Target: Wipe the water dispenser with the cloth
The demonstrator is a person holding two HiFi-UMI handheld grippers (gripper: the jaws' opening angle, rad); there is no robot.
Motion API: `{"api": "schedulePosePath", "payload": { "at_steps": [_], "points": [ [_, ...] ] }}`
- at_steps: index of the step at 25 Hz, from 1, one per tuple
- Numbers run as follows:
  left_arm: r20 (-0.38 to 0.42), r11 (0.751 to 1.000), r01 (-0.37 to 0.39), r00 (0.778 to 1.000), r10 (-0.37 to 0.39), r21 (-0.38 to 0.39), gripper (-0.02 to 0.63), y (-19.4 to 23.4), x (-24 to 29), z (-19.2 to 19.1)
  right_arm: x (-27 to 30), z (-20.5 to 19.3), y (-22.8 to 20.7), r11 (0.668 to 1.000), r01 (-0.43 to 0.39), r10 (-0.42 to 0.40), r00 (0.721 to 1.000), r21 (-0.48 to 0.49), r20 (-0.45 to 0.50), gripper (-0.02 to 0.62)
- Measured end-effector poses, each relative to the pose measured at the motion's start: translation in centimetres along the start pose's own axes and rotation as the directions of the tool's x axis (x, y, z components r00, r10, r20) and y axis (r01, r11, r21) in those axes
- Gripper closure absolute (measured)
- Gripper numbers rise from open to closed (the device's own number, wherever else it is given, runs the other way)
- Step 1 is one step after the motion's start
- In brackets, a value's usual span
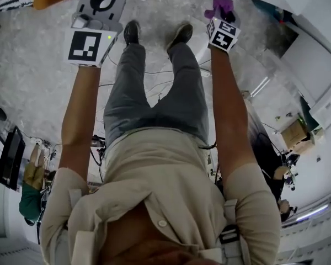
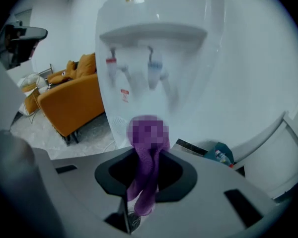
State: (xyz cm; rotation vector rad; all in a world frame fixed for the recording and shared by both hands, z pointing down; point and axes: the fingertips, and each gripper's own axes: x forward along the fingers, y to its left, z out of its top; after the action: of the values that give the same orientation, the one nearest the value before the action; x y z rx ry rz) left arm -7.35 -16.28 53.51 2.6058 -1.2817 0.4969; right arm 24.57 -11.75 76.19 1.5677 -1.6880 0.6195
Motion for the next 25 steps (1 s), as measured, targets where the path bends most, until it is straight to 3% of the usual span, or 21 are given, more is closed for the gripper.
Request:
{"api": "schedulePosePath", "payload": {
  "at_steps": [7,16,19,25],
  "points": [
    [0.057,0.999,0.029,0.998,-0.030,0.022,0.580,0.2,-6.0,9.8,-13.6,10.2,1.2,0.997,-0.040,0.049,0.987,-0.066,0.152,0.505],
    [0.145,0.994,0.093,0.984,-0.101,0.058,0.580,-1.4,-12.0,21.1,-30.0,21.0,2.0,0.995,-0.075,0.095,0.936,-0.073,0.339,0.505],
    [0.175,0.990,0.110,0.977,-0.124,0.087,0.580,-2.6,-14.2,25.0,-35.5,24.0,2.2,0.995,-0.080,0.100,0.907,-0.065,0.408,0.505],
    [0.204,0.974,0.145,0.962,-0.179,0.173,0.580,-4.8,-17.9,30.9,-45.3,30.0,2.1,0.994,-0.068,0.106,0.820,-0.089,0.562,0.506]
  ]
}}
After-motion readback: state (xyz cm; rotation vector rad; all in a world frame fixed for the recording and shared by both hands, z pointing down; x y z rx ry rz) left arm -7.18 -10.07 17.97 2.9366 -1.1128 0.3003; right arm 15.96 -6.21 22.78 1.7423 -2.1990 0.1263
